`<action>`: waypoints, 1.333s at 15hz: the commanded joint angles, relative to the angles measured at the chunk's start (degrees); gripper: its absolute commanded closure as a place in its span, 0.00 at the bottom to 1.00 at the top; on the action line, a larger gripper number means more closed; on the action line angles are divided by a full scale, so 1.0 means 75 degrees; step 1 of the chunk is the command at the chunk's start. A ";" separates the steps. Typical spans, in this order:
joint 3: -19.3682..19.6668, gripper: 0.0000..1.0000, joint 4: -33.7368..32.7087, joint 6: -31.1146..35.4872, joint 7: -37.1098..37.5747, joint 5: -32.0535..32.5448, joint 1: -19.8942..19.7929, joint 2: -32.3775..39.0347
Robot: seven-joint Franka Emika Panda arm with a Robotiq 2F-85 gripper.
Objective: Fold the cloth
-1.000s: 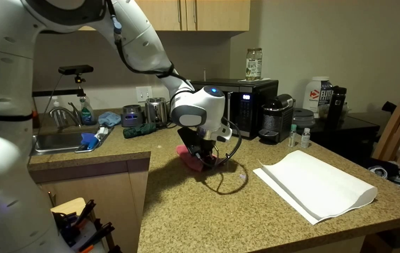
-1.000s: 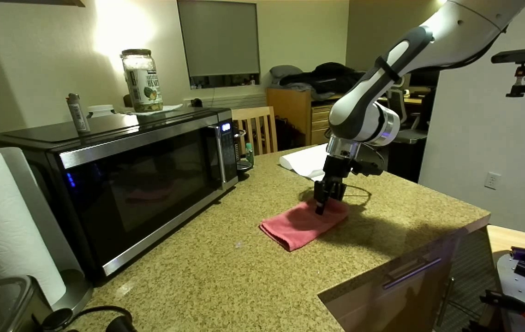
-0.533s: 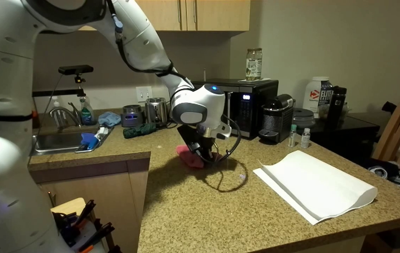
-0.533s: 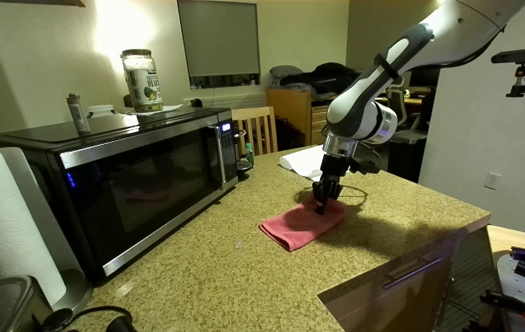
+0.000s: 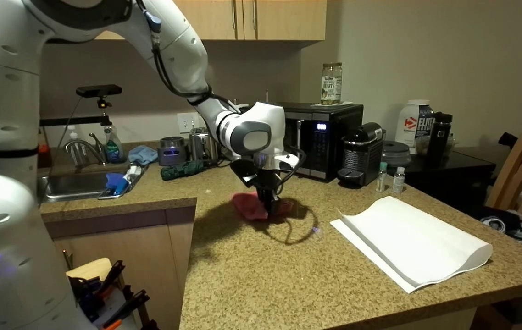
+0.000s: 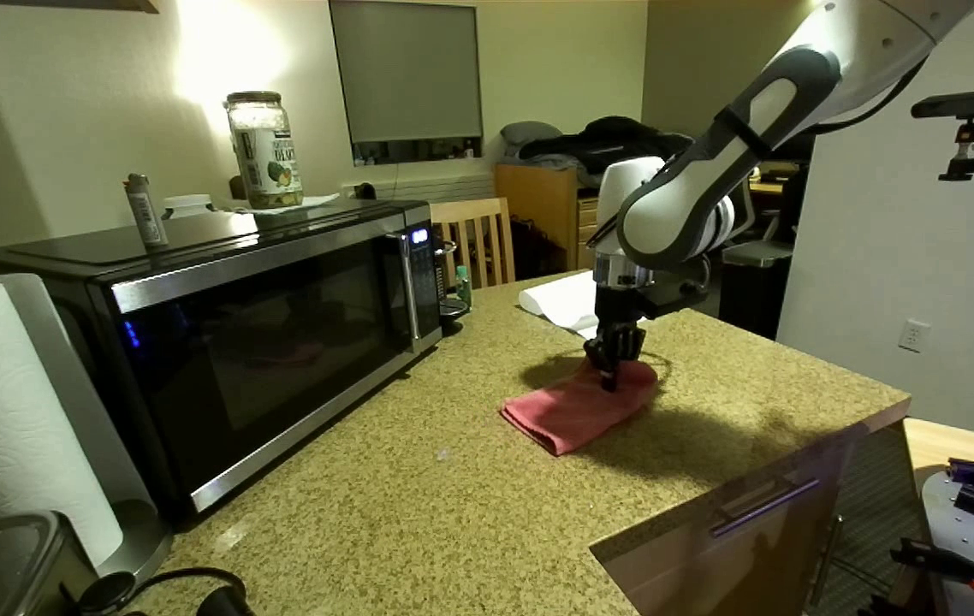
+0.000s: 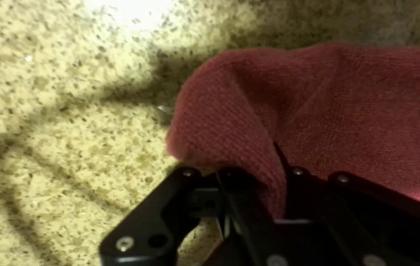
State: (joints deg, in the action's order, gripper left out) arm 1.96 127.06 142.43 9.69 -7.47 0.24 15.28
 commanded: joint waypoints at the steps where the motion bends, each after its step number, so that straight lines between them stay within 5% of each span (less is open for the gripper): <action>1: 0.0333 0.95 -0.0196 -0.0941 0.1160 0.1210 0.0356 -0.0203; 11: 0.0204 0.95 -0.1297 -0.3001 0.2575 0.2743 0.0914 -0.0130; 20: -0.0131 0.95 -0.1944 -0.4009 0.2873 0.3733 0.1454 0.0184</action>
State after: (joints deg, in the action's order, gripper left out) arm 1.93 114.13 114.99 28.88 17.51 10.07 15.42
